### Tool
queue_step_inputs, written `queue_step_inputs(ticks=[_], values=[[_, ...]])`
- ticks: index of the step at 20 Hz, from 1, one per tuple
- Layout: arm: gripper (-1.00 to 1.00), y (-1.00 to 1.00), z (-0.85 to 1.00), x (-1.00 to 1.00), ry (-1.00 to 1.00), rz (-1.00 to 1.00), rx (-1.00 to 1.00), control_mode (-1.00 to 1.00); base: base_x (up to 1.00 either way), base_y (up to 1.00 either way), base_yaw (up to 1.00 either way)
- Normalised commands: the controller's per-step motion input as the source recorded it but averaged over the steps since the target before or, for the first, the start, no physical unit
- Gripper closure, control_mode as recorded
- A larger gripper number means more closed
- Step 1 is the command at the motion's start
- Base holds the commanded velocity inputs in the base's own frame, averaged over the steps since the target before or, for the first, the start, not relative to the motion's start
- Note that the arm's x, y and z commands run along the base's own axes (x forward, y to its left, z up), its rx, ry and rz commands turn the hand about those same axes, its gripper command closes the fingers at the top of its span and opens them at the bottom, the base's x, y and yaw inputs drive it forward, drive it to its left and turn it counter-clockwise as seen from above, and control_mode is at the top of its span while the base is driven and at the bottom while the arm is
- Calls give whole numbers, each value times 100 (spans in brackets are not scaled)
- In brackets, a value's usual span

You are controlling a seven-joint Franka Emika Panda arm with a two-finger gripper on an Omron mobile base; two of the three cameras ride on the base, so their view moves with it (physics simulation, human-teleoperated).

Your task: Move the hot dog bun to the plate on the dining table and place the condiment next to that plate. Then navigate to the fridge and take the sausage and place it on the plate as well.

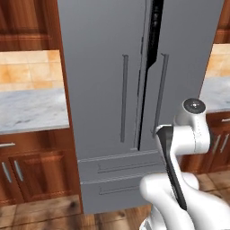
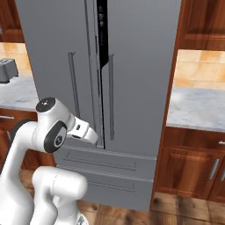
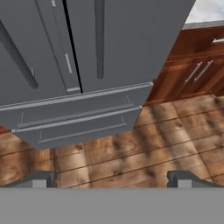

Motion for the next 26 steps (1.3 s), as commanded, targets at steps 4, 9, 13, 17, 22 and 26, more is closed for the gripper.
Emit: queue_step_inputs(ticks=[4, 9, 13, 17, 22, 26], values=[[-100, 0, 0, 0, 0, 0, 0, 100, 23, -8, 1], [-100, -14, 33, 14, -15, 5, 0, -100, 5, -3, 2], [-100, -22, 77, 66, -11, 11, -1, -100, 0, 0, 0], [-100, -10, 31, 72, -3, 11, 0, -100, 0, 0, 0], [-100, -7, 21, 77, 0, 11, 0, -100, 0, 0, 0], [-100, -30, 20, 50, -3, 0, 0, -100, 0, 0, 0]])
